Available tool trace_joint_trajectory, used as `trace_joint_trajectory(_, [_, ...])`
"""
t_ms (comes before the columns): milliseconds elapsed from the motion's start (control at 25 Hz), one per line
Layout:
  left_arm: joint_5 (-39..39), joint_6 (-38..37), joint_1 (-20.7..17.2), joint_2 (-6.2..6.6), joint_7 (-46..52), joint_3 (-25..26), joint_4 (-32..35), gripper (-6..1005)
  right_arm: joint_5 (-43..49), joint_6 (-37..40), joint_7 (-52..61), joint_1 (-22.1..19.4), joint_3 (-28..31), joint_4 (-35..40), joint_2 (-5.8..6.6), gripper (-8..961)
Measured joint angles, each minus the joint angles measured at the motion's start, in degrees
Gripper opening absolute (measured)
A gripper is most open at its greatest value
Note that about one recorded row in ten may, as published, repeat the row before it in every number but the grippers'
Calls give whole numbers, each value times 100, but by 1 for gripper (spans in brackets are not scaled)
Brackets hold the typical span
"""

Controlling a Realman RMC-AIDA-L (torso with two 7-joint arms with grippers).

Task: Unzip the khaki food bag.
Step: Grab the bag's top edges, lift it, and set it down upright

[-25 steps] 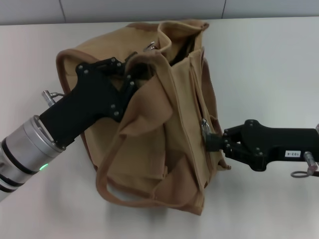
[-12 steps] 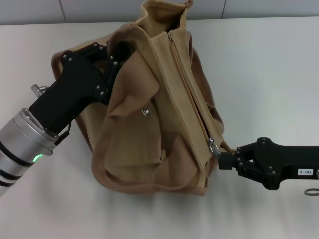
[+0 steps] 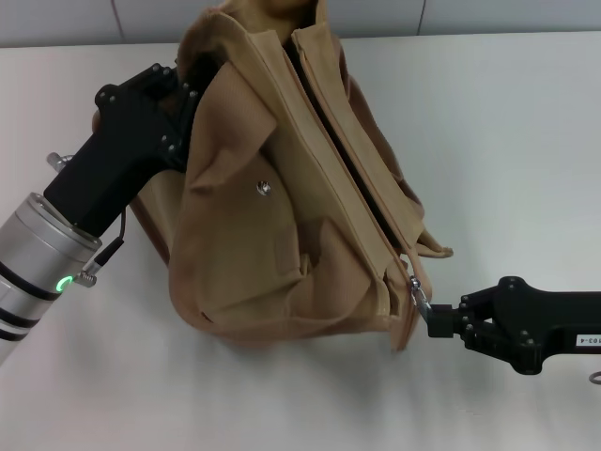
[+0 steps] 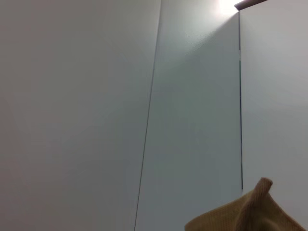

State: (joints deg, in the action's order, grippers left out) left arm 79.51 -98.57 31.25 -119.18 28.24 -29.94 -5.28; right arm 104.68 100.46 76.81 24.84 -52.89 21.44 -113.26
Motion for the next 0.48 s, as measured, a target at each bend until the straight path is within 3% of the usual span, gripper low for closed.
trace_joint_trajectory(480, [1, 144, -4, 0, 33, 22, 4, 83, 0, -34, 80, -66, 277, 47, 6, 45])
